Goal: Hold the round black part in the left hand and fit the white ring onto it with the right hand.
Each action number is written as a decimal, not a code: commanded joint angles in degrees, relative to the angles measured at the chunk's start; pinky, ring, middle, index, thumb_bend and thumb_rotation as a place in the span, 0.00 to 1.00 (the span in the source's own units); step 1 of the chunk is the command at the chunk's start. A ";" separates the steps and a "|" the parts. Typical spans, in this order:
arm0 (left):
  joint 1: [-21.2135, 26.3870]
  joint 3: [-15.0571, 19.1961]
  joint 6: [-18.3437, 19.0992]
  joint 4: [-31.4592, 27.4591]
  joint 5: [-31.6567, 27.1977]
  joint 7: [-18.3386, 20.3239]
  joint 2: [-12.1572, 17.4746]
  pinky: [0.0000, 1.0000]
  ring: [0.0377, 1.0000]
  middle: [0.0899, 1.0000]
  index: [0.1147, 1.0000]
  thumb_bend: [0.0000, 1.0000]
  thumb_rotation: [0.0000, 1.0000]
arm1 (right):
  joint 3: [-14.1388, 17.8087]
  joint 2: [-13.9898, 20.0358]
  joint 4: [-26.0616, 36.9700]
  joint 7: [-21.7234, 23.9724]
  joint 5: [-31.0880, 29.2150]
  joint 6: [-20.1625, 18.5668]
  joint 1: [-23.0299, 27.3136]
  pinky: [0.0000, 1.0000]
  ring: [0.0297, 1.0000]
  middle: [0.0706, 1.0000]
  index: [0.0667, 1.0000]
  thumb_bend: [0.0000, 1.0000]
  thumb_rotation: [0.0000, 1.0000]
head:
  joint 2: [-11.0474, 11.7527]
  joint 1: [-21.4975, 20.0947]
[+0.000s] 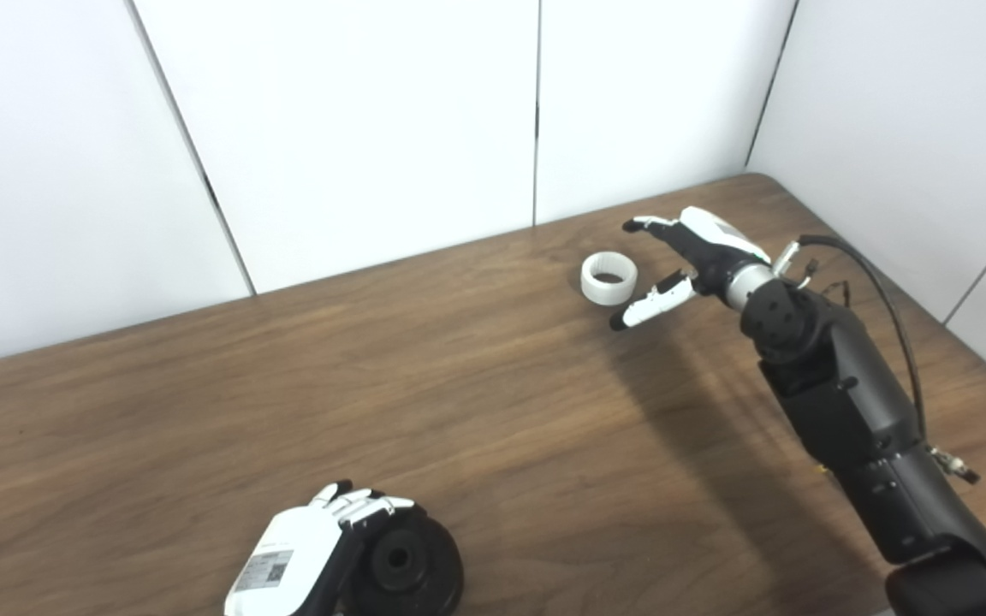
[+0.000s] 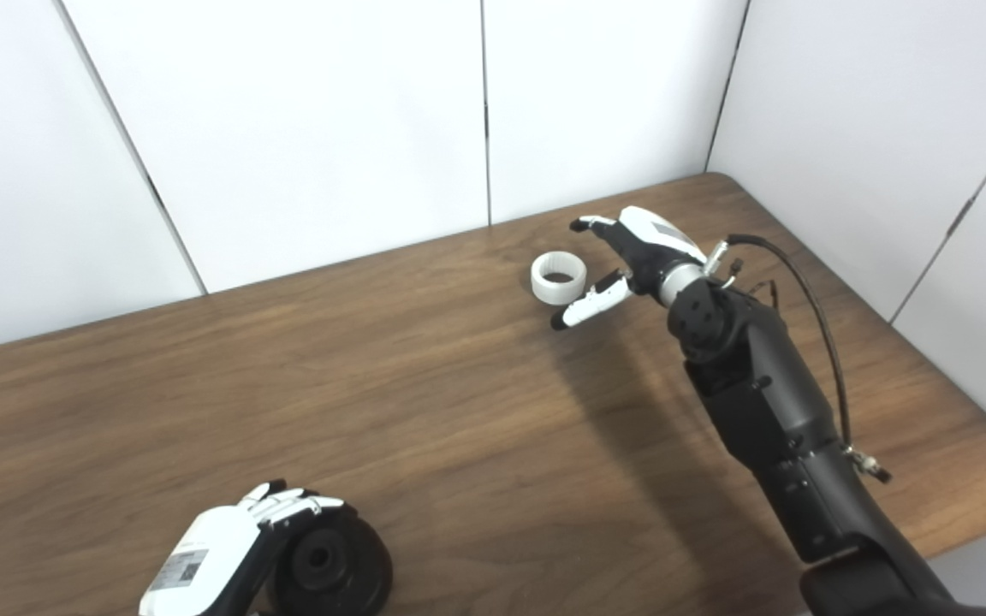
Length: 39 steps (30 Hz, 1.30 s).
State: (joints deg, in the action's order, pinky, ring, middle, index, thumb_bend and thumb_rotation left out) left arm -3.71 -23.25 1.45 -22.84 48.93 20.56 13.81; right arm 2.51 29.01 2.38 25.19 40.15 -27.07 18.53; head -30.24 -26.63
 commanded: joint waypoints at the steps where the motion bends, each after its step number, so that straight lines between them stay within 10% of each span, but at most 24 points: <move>1: -1.03 -0.29 0.64 1.86 1.87 0.33 0.75 0.95 0.85 0.73 0.42 0.52 0.05 | -0.43 2.19 -0.78 -2.51 0.01 0.76 3.58 1.00 0.98 0.93 0.90 0.94 0.30 | 0.19 -0.08; 39: -2.27 -1.89 1.40 3.59 2.96 -2.30 0.71 0.95 0.84 0.73 0.41 0.52 0.05 | -9.70 3.55 -14.57 -9.83 -1.80 1.96 10.71 1.00 0.97 0.91 0.84 0.84 0.32 | 1.34 1.19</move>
State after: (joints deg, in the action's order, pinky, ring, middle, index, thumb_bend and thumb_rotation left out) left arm -4.74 -24.53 1.56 -20.69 49.66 16.23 13.49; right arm -7.30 30.53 -13.03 16.99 37.91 -26.34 25.77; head -28.74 -25.40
